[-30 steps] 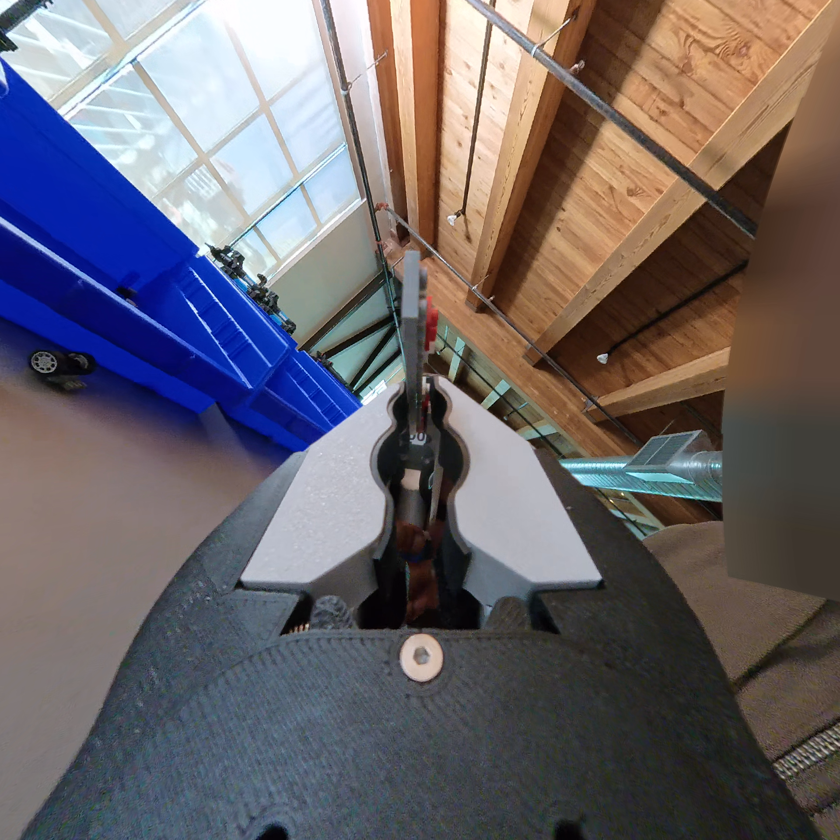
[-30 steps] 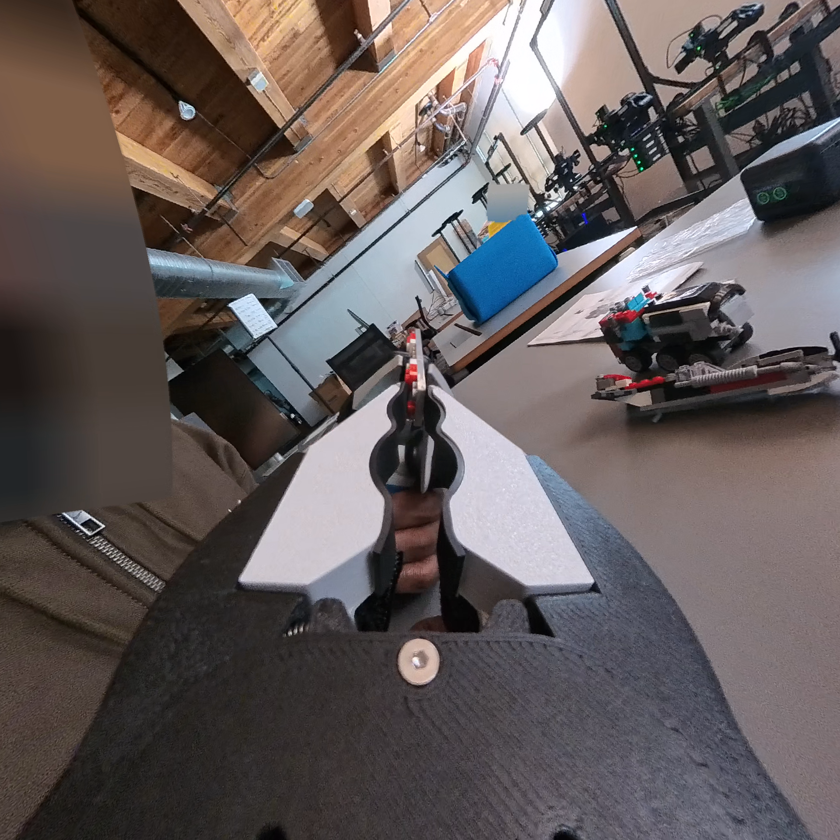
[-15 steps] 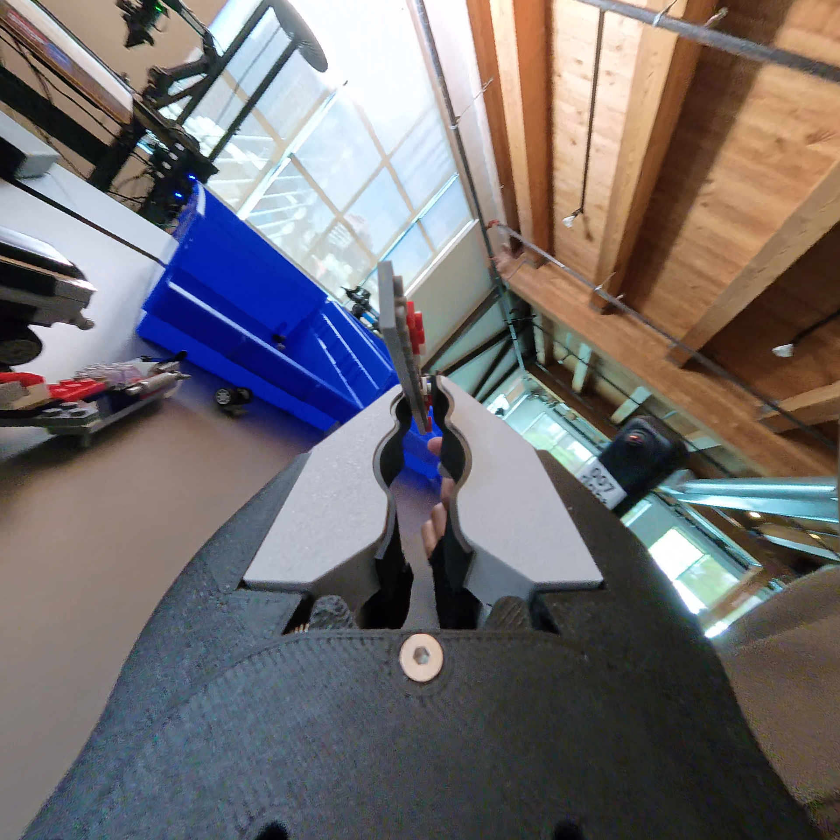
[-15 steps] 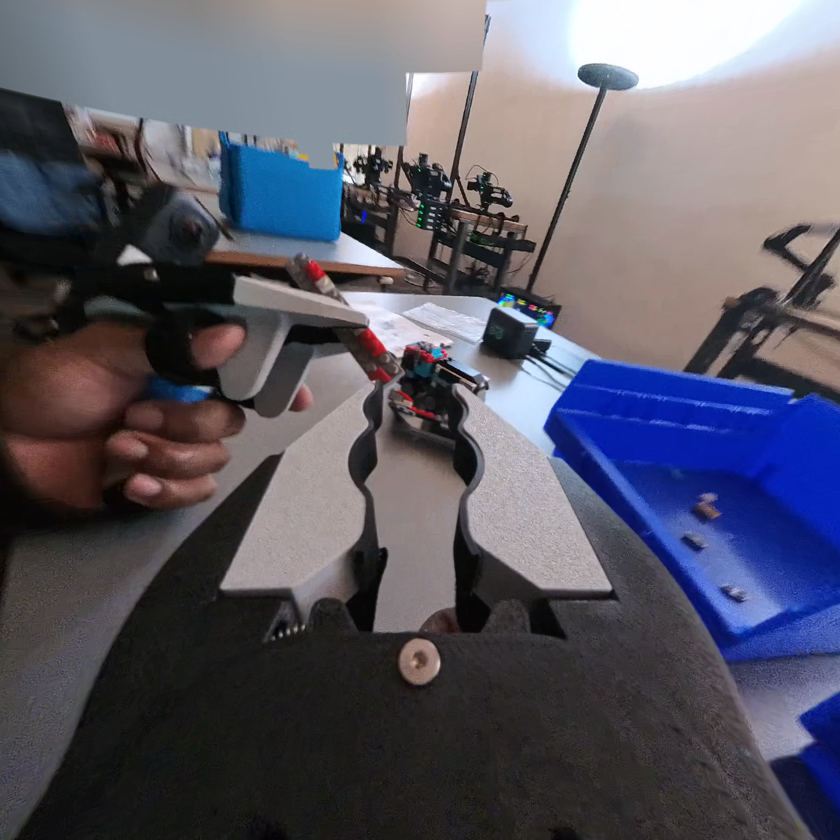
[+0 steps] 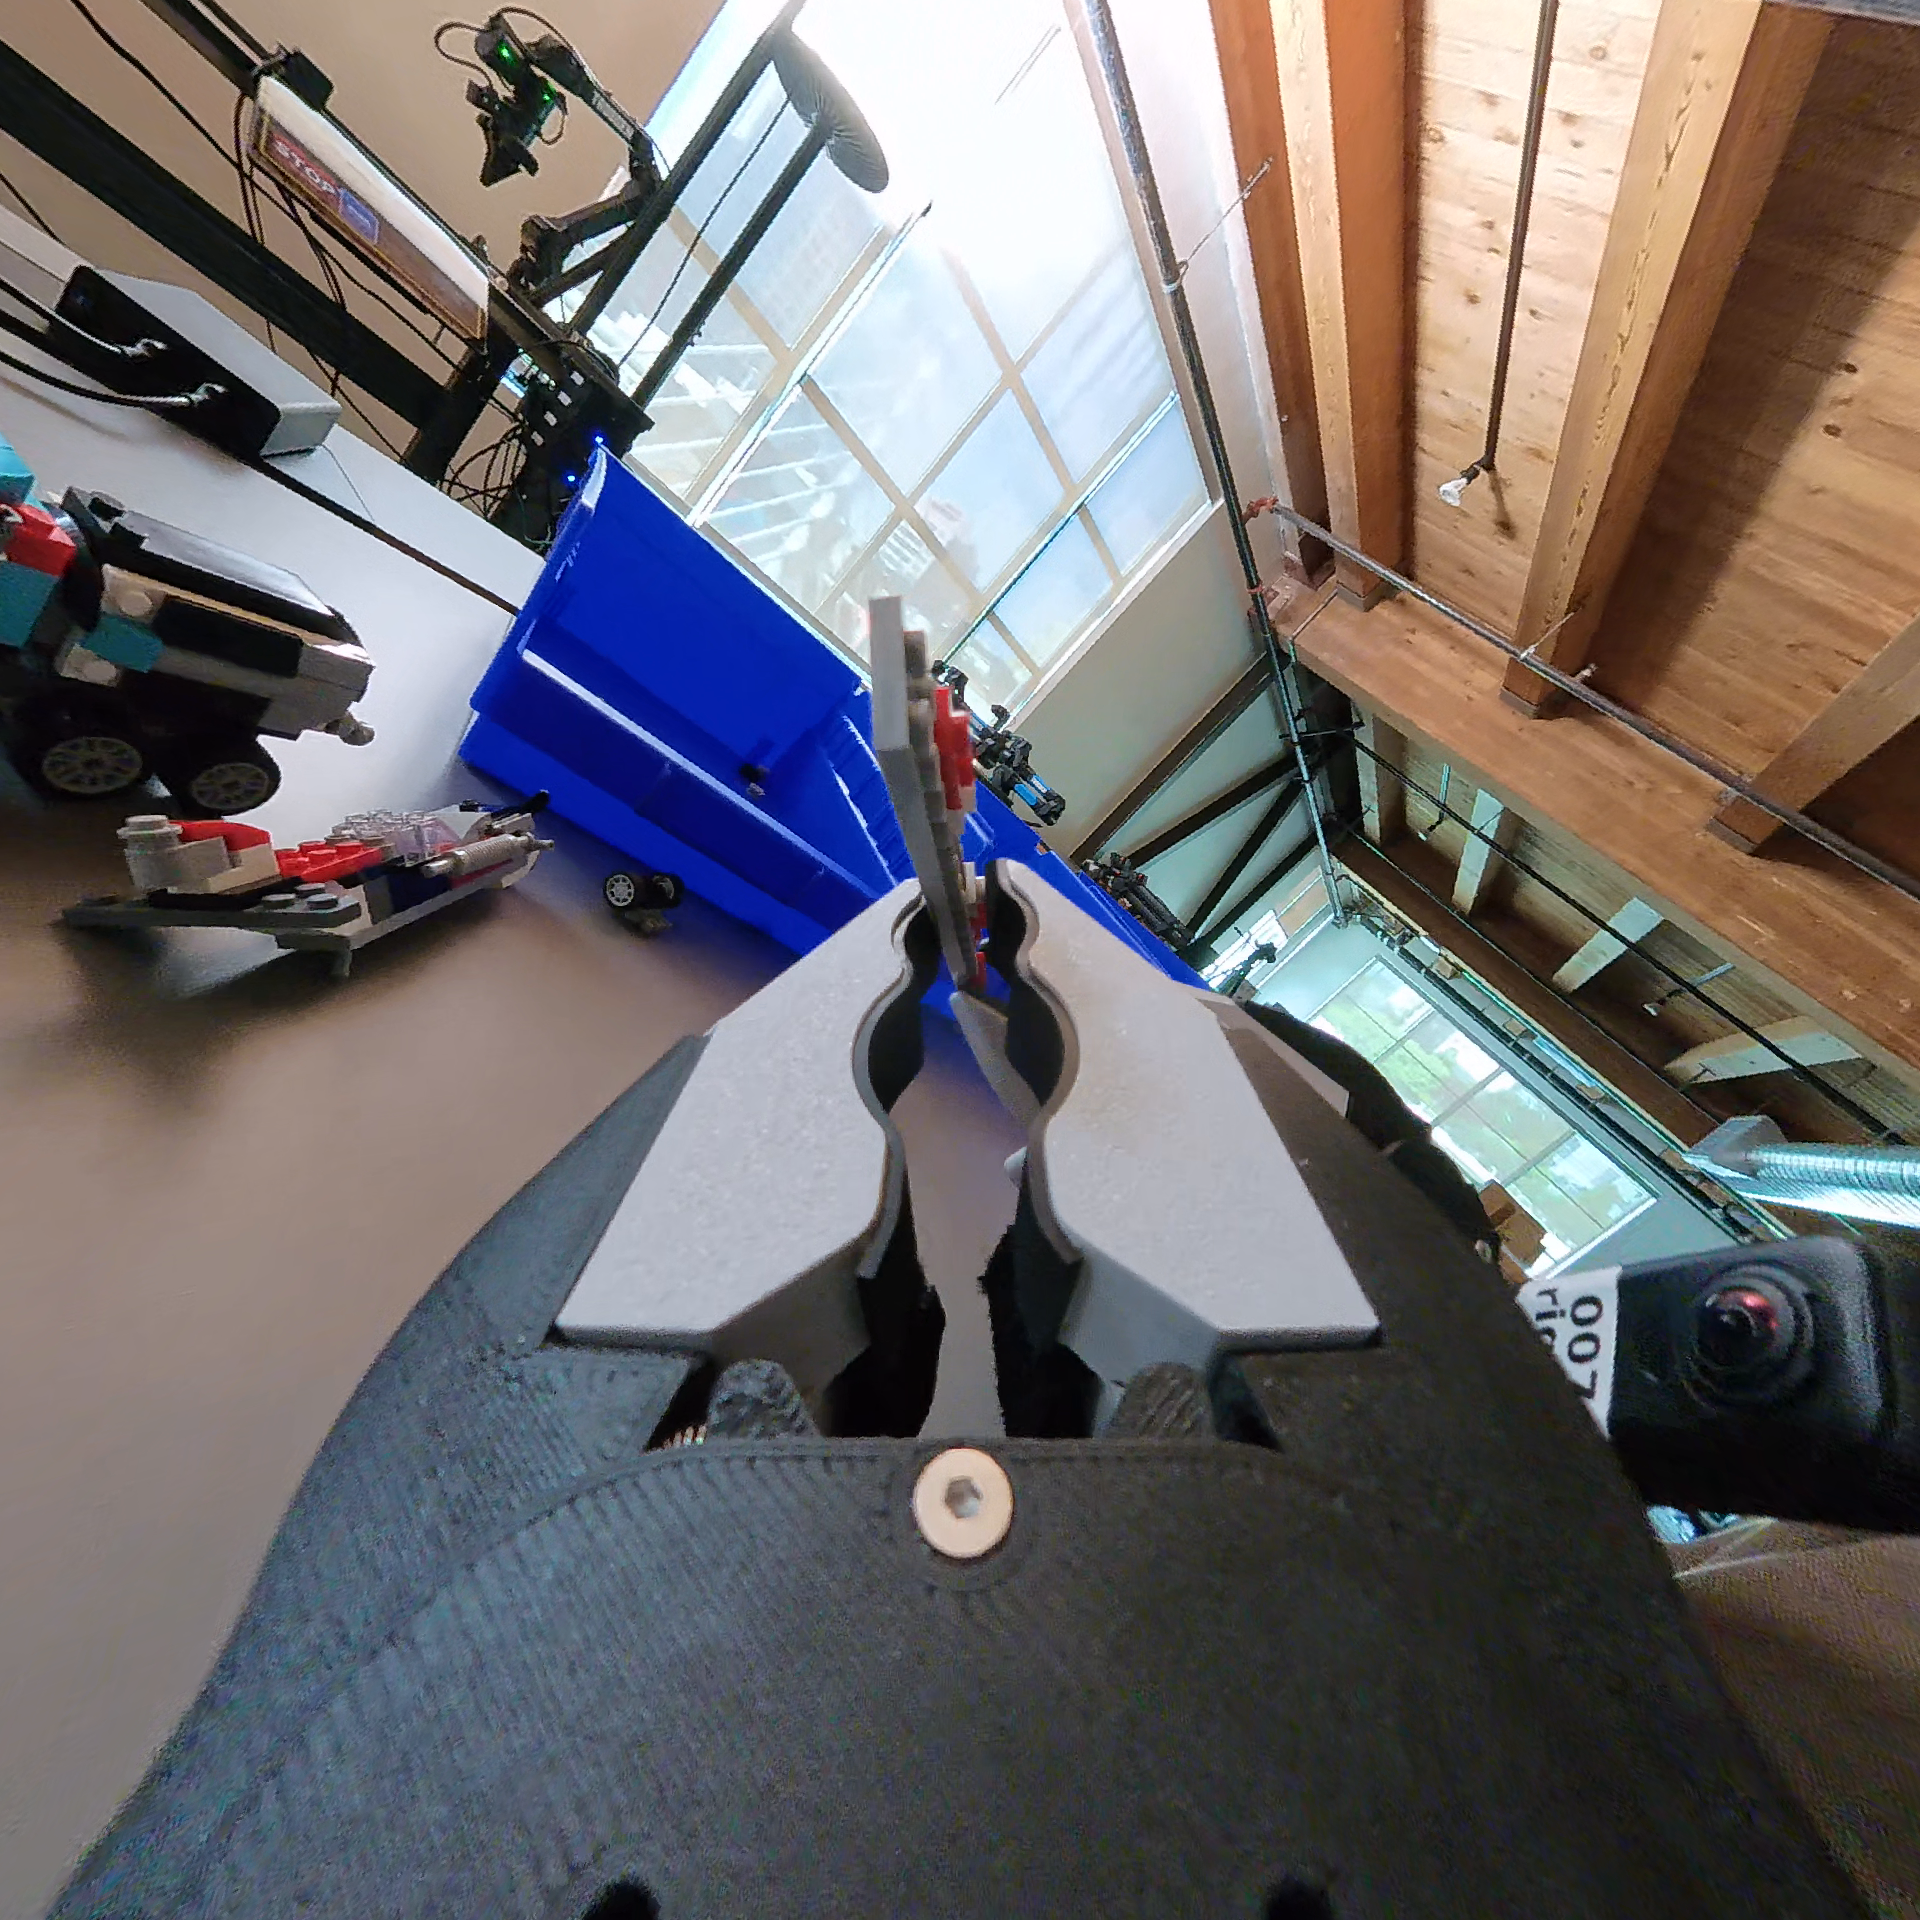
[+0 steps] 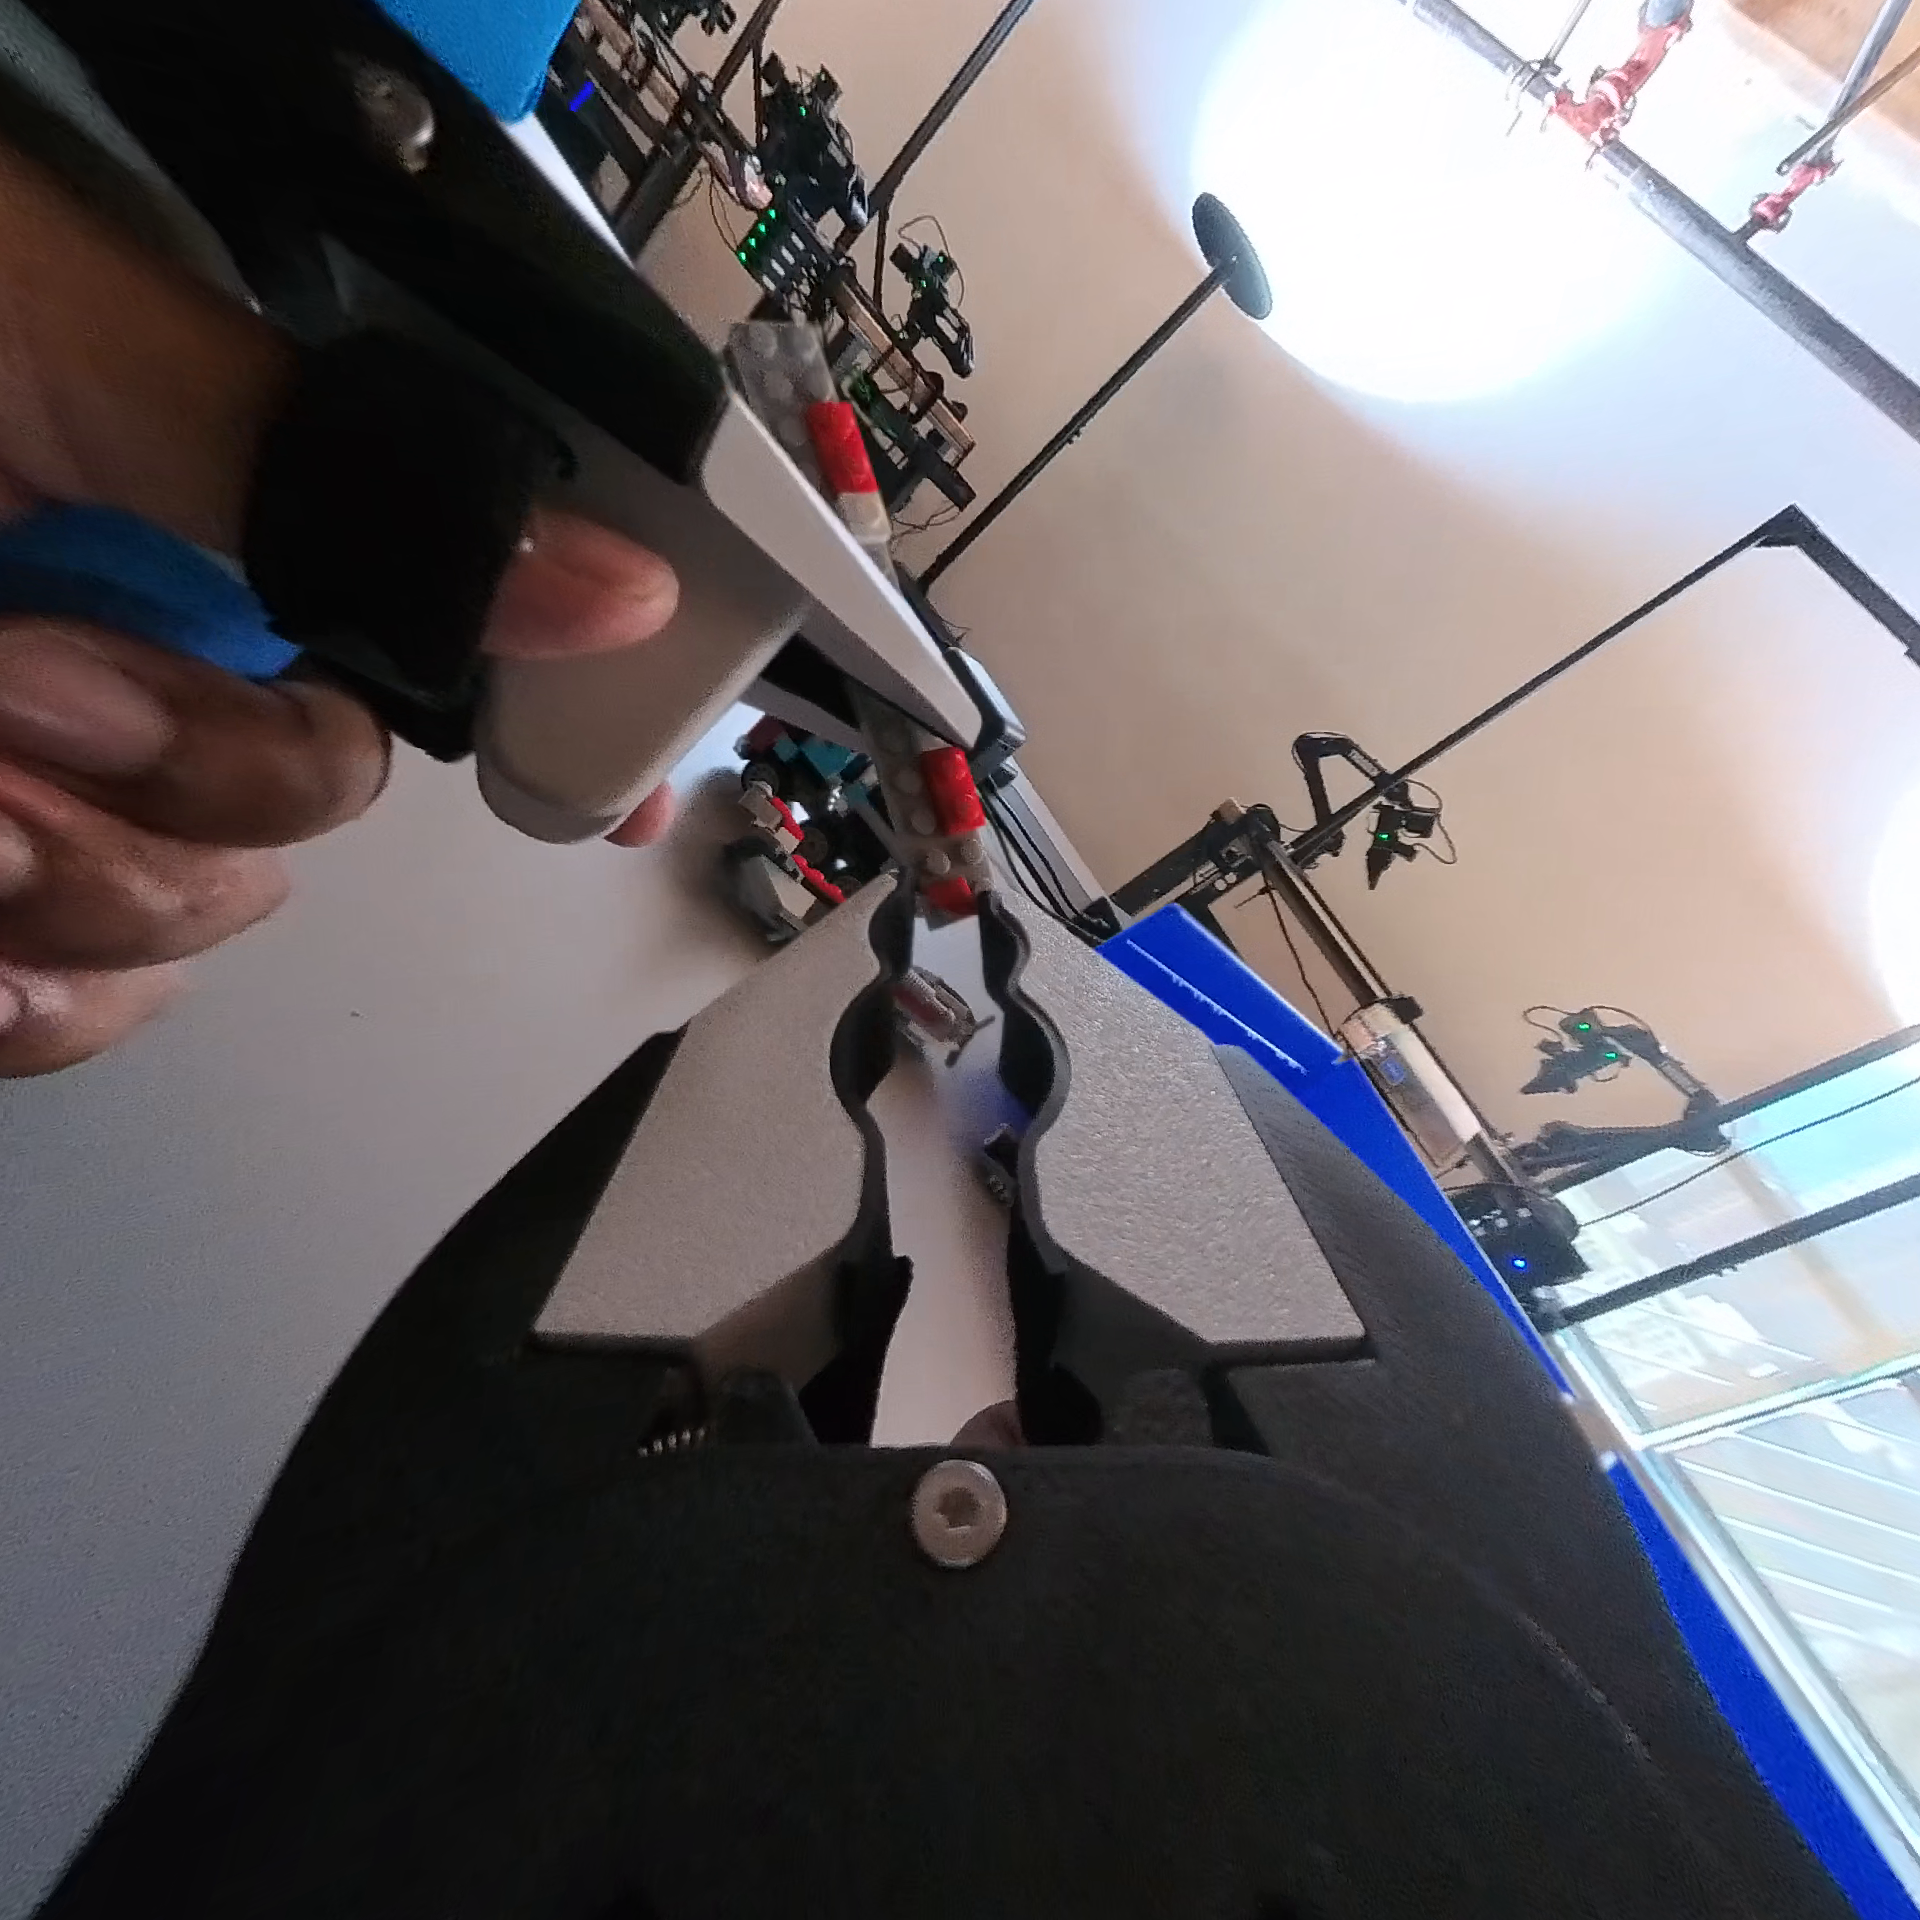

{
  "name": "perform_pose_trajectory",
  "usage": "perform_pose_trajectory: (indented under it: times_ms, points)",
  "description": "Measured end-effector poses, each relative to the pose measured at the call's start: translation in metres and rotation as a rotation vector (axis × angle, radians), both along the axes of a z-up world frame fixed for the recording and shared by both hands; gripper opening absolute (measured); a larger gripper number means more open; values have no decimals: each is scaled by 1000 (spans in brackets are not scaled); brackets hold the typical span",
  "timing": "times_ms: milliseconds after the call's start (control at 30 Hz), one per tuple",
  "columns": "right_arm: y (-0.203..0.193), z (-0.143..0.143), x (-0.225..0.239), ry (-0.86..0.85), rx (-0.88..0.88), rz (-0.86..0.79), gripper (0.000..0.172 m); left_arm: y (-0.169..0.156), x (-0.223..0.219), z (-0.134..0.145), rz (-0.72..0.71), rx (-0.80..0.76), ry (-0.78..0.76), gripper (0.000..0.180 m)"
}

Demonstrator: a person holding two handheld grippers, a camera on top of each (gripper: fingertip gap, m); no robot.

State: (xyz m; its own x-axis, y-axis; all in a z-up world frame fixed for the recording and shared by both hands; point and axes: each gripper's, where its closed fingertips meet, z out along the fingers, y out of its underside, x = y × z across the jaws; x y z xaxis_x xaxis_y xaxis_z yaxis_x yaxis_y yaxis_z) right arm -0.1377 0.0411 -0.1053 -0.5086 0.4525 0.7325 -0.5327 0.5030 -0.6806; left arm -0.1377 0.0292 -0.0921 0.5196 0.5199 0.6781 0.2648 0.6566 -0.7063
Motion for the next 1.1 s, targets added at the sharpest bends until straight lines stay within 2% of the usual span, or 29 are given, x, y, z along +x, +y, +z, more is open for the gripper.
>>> perform_pose_trajectory:
  times_ms: [300,733,1100]
  points:
    - [-2,-6,-2,37,63,-22,10,-1,1,-3,10,-34,-10,10]
    - [2,-10,1,-239,-46,143,8,3,3,-3,18,-142,28,9]
    - [3,-13,-1,-290,-65,141,6,3,-1,-6,21,-145,1,9]
